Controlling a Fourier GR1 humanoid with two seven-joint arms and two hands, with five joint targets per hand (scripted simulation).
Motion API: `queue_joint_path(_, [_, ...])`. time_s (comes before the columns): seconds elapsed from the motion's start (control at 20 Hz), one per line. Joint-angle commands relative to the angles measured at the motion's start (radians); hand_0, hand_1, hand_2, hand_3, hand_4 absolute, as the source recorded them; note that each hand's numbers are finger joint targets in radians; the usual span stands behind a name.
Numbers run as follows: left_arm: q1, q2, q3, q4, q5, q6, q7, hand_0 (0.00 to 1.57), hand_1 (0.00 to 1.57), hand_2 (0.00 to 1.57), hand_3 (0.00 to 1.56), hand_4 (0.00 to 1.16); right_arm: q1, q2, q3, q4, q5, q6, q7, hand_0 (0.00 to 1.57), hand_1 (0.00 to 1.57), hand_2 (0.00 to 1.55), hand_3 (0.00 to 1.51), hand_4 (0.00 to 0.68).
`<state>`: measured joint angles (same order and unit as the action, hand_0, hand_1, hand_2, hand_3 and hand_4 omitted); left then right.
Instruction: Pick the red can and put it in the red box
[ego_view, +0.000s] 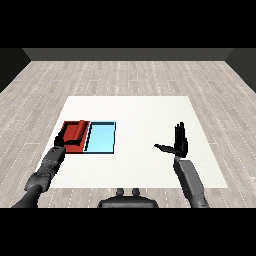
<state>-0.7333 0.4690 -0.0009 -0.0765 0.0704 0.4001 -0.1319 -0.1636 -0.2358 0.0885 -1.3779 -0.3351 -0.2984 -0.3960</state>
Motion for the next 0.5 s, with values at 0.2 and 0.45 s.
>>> queue_joint_path(0.2, [0.021,0.022,0.134,-0.185,0.132,-0.144,-0.316,1.36,1.36,1.25,0.0,0.0,0.026,-0.006,0.004,-0.053,-0.017,0.05,-0.006,0.0,0.0,0.0,0.0,0.0])
queue_joint_path(0.45, [0.068,-0.075,0.129,-0.357,0.172,-0.249,-0.411,0.0,0.0,0.0,0.0,0.0,0.035,-0.024,0.036,-0.109,-0.011,0.088,0.023,0.0,0.0,0.0,0.0,0.0])
